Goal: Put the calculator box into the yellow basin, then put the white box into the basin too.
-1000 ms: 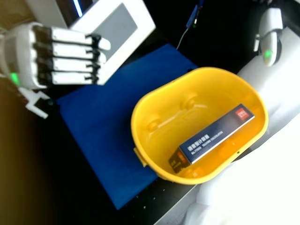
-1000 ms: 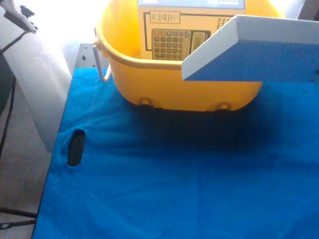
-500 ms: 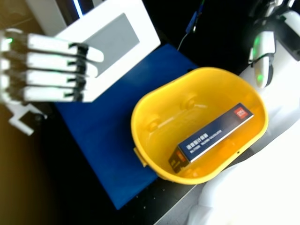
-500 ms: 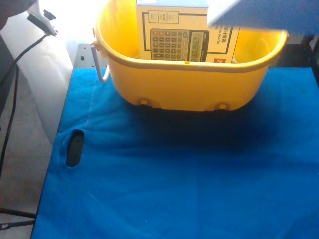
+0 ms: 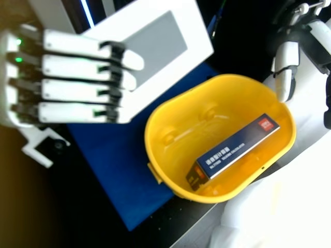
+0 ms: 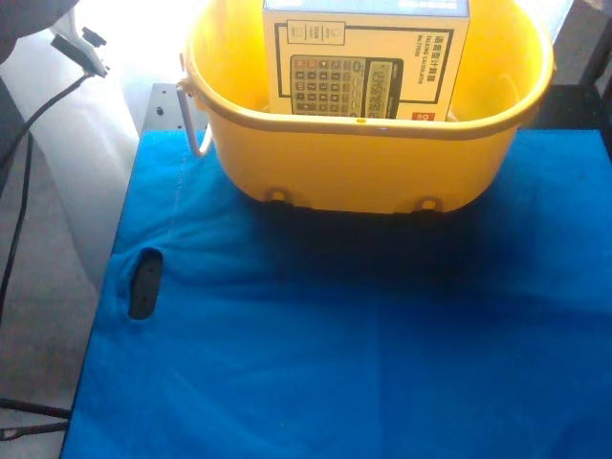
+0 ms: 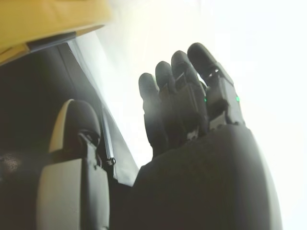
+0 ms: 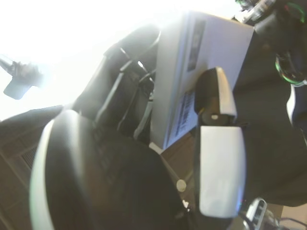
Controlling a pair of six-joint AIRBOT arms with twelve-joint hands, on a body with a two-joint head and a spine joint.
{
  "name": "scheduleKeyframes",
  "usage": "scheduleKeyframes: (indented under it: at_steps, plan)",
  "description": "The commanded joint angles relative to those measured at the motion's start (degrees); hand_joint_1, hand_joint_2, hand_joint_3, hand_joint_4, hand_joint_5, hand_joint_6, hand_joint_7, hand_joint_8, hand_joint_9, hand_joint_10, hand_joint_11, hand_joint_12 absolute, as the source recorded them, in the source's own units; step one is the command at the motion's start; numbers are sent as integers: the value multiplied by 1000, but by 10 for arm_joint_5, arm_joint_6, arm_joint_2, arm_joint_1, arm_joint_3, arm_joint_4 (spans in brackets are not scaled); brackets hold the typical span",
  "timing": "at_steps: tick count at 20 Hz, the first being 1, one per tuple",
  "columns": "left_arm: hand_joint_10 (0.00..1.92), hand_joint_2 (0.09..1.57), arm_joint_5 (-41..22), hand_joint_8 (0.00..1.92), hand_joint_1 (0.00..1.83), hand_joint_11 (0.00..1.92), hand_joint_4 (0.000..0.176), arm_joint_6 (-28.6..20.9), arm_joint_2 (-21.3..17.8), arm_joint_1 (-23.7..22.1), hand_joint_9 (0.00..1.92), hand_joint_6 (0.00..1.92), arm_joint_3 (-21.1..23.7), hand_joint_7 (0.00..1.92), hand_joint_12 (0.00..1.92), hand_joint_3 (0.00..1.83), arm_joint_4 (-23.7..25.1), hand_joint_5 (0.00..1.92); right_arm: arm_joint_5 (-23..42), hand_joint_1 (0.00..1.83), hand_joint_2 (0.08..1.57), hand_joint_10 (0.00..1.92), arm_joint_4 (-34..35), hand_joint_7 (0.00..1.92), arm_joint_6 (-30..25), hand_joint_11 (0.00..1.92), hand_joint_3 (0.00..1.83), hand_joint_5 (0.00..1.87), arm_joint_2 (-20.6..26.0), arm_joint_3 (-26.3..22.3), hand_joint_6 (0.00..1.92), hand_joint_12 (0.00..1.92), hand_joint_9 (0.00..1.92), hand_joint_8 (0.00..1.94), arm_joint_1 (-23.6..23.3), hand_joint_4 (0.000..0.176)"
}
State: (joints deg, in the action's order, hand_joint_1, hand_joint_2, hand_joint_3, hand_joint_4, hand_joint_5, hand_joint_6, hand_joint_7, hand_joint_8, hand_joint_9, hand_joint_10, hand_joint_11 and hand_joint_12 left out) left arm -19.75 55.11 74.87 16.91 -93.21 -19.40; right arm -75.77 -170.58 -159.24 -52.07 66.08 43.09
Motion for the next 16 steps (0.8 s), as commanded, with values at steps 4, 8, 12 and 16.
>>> scheduleKeyframes:
  at_steps: [4,8,12,16]
  plan:
    - [14,1122,-79,2,795,0,0,-2,-9,-5,382,8,5,475,879,0,0,582,5,1347,1102,1059,-20,925,-5,803,10,1053,-40,34,847,1132,936,1053,-41,0]
    - [14,1147,-89,1,729,0,0,-2,-15,-10,391,3,15,470,951,1,7,560,64,1161,1128,616,-20,538,-5,5,0,956,-78,70,1023,1335,107,152,-58,0]
    - [10,1135,-100,6,727,0,0,-2,-20,-16,388,6,27,462,943,0,18,522,82,1217,1165,1455,-20,642,-5,382,6,1014,-87,81,803,1912,432,1368,-64,0]
    - [2,1166,-114,0,756,0,0,-3,-33,-20,374,5,46,444,1012,5,28,531,110,1178,963,273,-20,550,-5,72,0,522,-98,100,168,1223,430,130,-74,0]
